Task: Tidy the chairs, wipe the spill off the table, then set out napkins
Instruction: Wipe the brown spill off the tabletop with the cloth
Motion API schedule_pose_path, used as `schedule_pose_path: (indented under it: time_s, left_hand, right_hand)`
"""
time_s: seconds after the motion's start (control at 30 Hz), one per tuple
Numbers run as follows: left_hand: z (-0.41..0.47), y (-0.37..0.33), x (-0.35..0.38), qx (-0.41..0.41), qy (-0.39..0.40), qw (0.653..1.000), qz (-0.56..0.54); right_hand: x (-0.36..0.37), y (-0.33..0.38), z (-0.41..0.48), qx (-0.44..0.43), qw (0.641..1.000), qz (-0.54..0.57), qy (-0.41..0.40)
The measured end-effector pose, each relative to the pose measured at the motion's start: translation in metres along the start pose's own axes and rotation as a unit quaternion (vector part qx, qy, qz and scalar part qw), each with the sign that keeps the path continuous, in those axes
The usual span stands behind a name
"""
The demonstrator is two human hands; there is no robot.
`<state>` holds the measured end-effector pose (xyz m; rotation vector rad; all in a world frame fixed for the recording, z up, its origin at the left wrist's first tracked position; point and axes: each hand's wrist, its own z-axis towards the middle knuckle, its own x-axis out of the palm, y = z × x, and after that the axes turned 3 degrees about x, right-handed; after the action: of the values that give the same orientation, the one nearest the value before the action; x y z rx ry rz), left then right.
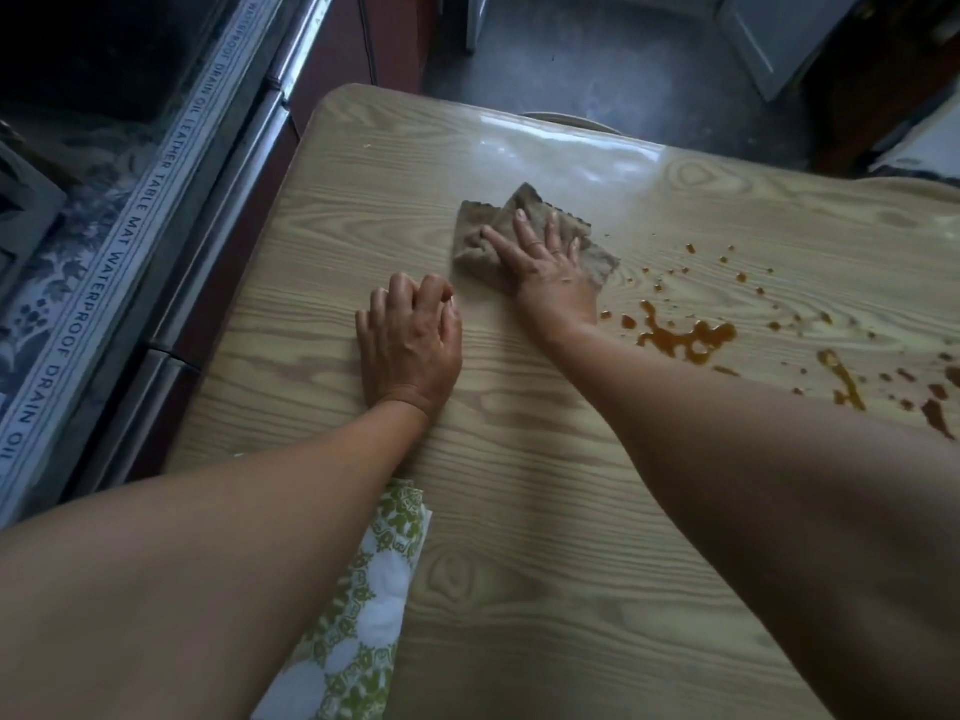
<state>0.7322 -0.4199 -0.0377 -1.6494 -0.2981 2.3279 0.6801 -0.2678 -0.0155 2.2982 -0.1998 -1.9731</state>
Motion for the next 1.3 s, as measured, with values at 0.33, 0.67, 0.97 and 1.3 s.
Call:
schedule_pose_path:
  time_s: [0.33, 0.67, 0.97, 1.3]
  left_hand:
    - [-0.007, -0.005, -0.005, 0.029, 0.018, 0.999, -0.004]
    - [0.004, -0.101, 0.023, -0.088, -0.01, 0.968, -0.236]
    - [0.005, -0.113, 0.045, -0.042, -0.029, 0.992, -0.118]
    - [0.003, -0.118, 0.046, 0.013, 0.015, 0.999, -0.034]
  right_hand:
    - [0.005, -0.016, -0.106, -0.074, 0.997, 0.017, 0.019]
    - [0.008, -0.05, -0.111, -0.08, 0.995, -0.061, 0.012]
    - [-0.016, -0.085, 0.001, 0.006, 0.995, -0.086, 0.049]
    - [-0.038, -0.132, 0.025, 0.137, 0.988, -0.004, 0.068]
